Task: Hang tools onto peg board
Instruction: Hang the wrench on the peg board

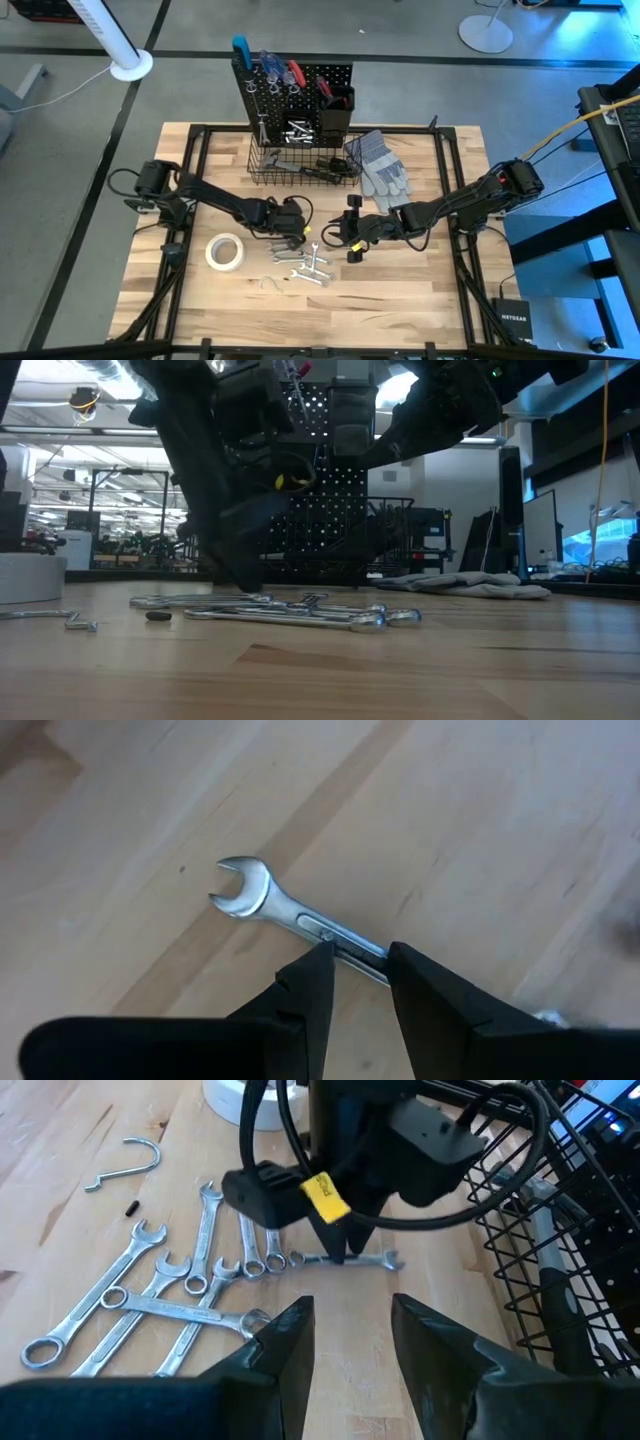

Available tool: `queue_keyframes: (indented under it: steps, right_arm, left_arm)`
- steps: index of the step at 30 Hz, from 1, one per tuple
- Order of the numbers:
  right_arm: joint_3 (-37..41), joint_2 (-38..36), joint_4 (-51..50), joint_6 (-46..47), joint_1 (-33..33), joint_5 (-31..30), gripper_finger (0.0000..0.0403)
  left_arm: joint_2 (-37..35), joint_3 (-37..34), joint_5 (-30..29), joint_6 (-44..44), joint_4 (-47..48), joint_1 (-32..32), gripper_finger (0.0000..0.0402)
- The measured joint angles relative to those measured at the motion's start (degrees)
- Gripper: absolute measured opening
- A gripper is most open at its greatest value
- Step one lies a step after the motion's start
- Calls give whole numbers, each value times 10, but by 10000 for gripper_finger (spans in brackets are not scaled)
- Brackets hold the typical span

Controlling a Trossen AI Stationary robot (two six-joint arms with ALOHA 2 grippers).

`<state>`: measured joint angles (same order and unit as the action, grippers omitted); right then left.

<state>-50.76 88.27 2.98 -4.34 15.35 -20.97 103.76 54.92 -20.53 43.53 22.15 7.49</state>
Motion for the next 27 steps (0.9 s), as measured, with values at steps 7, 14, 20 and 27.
queue_keyframes:
  steps: [7,14,20,27]
  right_arm:
    - [0,0,0,0,0,0,140]
    - [0,0,0,0,0,0,140]
    - [0,0,0,0,0,0,140]
    - [0,0,-1,0,0,0,140]
  left_arm:
    - [15,1,1,-43,-1,-4,95]
    - [16,1,1,-316,-7,1,95]
    - [16,-3,3,-466,-61,1,95]
    - [-10,29,14,-431,-52,5,95]
